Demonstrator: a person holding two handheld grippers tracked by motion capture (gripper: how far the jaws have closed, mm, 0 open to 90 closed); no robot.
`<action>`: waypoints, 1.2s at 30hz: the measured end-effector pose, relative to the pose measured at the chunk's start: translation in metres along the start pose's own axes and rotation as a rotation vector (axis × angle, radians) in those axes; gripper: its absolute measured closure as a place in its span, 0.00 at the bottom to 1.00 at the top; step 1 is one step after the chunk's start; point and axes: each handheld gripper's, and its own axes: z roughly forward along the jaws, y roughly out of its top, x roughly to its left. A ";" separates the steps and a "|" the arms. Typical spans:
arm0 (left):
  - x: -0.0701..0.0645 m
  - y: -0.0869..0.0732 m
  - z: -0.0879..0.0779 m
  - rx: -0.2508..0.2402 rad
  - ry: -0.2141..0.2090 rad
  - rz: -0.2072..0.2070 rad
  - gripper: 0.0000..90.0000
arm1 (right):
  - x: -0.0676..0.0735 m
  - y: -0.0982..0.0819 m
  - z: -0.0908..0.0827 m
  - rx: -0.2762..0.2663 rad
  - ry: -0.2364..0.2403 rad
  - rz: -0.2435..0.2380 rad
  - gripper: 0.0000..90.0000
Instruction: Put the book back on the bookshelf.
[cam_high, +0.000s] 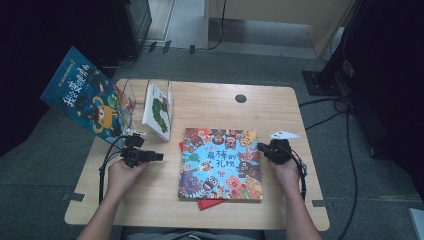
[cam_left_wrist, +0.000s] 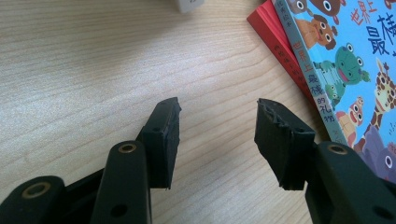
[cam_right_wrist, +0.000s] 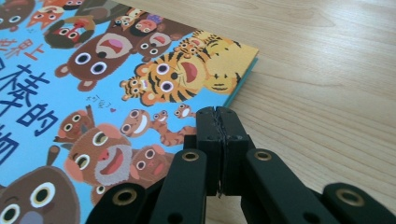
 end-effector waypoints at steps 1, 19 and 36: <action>0.000 -0.001 0.000 -0.005 0.003 0.010 0.56 | 0.001 0.000 0.000 0.001 -0.004 -0.004 1.00; 0.000 -0.007 0.001 -0.057 0.013 0.045 0.62 | 0.000 0.001 0.003 0.005 -0.014 0.002 1.00; -0.030 -0.015 0.000 -0.016 -0.096 0.104 0.86 | -0.003 0.007 0.011 0.001 -0.030 0.012 1.00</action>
